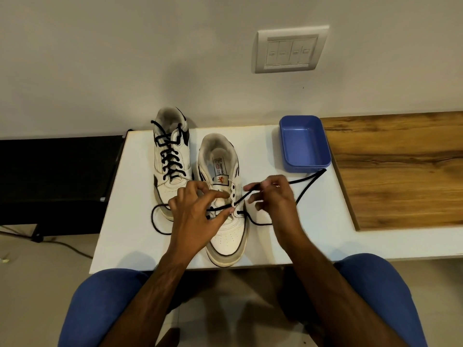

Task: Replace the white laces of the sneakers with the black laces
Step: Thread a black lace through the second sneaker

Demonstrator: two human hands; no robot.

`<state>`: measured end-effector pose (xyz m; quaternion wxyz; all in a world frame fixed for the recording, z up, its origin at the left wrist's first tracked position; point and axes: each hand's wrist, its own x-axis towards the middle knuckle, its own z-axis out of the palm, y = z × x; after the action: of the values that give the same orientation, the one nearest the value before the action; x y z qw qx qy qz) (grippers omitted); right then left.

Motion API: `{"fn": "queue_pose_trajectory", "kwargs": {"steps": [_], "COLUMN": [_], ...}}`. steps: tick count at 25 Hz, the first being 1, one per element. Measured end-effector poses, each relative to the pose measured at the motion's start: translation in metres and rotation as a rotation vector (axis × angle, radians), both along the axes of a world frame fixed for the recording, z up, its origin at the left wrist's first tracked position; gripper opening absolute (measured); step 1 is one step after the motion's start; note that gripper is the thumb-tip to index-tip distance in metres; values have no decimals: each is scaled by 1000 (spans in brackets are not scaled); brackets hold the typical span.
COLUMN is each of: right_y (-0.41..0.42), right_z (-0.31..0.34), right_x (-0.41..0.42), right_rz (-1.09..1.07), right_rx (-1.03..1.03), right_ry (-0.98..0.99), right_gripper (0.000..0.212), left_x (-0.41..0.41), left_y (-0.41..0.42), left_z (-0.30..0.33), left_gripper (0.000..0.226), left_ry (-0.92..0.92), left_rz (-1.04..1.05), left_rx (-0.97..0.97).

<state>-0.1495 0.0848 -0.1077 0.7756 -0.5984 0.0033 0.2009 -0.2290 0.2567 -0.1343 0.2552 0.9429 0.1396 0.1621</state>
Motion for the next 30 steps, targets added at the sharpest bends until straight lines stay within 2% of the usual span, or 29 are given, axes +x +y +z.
{"fn": "queue_pose_trajectory", "kwargs": {"steps": [2,3,4,5,7,8,11,16,18,19,20,22,23,24,25,26,28,30], "right_y": [-15,-22,-27,-28,-22,-16,-2,2,1,-1,-4,-14,-18,-21,-21,-20,-12,-3], "right_z": [14,18,19,18,10,6,-3,-9,-4,1,9,25,29,29,27,25,16,8], "right_x": [16,23,28,30,24,20,11,8,12,14,18,25,27,29,29,28,21,17], "right_rz": [-169,-228,-241,-191,56,195,423,462,450,391,289,35,-59,-108,-97,-18,255,470], "right_rx": [265,304,220,26,-385,-510,-719,-848,-749,-605,-392,129,279,271,111,-132,-527,-734], "right_ry": [106,122,81,-18,-295,-411,-602,-742,-773,-724,-589,-194,-54,7,-21,-119,-372,-516], "right_gripper": [12,11,9,6,10,10,10,7,4,3,3,8,9,9,7,4,8,13], "left_x": [-1,-2,-2,-1,2,5,11,14,14,15,15,15,15,14,14,14,14,15], "left_y": [3,3,3,3,3,4,13,19,20,21,22,23,24,25,26,26,26,27], "left_z": [1,2,3,5,8,9,9,11,11,11,12,14,15,16,16,16,16,16], "left_gripper": [35,38,40,40,35,33,36,52,55,55,55,56,57,57,57,57,56,54], "left_ry": [-8,-8,-8,-16,-74,-113,-148,-51,-54,-59,-60,-55,-55,-55,-55,-54,-51,-42], "left_rz": [-24,-35,-44,-51,-38,-16,17,-41,-42,-44,-48,-59,-62,-62,-64,-68,-77,-82], "left_rx": [13,4,-22,-61,-161,-210,-316,-280,-286,-300,-317,-347,-356,-364,-373,-381,-390,-399]}}
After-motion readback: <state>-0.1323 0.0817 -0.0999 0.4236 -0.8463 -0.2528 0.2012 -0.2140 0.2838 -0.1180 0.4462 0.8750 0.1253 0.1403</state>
